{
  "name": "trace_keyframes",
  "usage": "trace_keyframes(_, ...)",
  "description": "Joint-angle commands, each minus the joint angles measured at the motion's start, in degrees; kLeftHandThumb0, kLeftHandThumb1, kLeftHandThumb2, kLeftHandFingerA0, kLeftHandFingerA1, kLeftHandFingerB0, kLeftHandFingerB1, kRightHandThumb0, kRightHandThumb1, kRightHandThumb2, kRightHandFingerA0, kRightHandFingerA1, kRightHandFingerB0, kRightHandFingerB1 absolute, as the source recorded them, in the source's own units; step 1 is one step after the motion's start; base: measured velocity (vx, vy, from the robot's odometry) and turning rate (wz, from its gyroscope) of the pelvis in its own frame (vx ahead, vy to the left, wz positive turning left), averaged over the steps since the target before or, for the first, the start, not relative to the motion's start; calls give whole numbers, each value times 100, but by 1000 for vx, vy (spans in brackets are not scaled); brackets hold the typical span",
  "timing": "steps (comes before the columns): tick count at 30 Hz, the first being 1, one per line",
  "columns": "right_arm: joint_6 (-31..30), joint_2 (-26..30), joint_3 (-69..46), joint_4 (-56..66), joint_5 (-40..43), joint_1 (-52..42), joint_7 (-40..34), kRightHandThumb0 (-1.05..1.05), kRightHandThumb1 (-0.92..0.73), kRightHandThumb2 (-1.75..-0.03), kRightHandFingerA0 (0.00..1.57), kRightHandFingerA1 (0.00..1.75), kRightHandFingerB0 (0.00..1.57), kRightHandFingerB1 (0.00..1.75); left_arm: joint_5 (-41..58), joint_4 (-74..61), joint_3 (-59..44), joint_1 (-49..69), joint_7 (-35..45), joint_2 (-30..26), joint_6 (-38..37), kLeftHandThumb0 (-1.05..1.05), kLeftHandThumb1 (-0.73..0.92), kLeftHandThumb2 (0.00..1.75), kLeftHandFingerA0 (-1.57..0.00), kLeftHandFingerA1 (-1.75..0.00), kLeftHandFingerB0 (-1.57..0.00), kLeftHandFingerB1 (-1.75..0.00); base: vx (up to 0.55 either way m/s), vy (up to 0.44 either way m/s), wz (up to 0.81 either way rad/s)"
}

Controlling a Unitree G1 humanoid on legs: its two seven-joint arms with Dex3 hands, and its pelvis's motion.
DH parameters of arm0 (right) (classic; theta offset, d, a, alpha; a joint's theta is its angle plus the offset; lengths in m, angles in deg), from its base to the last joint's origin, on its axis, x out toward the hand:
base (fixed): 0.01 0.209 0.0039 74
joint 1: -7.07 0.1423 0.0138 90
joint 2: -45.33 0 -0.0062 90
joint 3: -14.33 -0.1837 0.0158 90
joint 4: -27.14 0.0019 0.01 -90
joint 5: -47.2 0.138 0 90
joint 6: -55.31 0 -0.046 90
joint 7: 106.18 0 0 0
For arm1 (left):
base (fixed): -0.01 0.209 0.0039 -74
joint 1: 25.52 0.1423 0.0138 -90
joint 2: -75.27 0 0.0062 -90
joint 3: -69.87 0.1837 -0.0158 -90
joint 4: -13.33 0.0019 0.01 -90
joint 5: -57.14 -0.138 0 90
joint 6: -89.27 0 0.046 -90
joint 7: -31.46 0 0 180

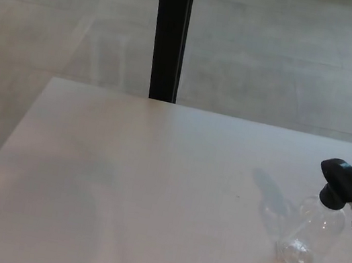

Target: The robot uses its right hand to grab and lift the lid of the spray bottle kept in the middle of the desk and places the lid on the right side of the bottle

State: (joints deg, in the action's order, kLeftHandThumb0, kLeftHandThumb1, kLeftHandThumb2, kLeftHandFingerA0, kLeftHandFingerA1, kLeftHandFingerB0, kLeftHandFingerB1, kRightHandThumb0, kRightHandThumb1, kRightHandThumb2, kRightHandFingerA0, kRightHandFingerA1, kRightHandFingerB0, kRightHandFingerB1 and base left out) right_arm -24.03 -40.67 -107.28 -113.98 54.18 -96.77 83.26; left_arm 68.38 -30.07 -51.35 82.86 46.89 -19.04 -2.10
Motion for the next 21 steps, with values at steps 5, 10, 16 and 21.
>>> trace_keyframes(5,-755,1066,-855,2429,265,927,-1092,-80,-56,-94,11,52,6,32,724,-124,-394,76,719,-128,199,-86,83,65,-55,-53,-37,-38,0,0,0)
trace_keyframes(10,-2062,1644,-755,3691,97,1766,-1158,-82,-74,-62,24,46,8,25,760,0,-432,-5,704,-157,212,-87,82,65,-56,-52,-38,-39,0,0,0)
trace_keyframes(16,-2185,1962,-156,4916,7,2839,-706,-83,-74,-64,18,51,8,25,739,-272,-389,112,736,-132,219,-85,84,66,-54,-51,-37,-38,0,0,0)
trace_keyframes(21,-2774,2022,618,5665,36,3329,-176,-85,-69,-62,24,44,16,27,730,-288,-383,72,679,-163,329,-84,84,65,-55,-50,-39,-38,0,0,0)
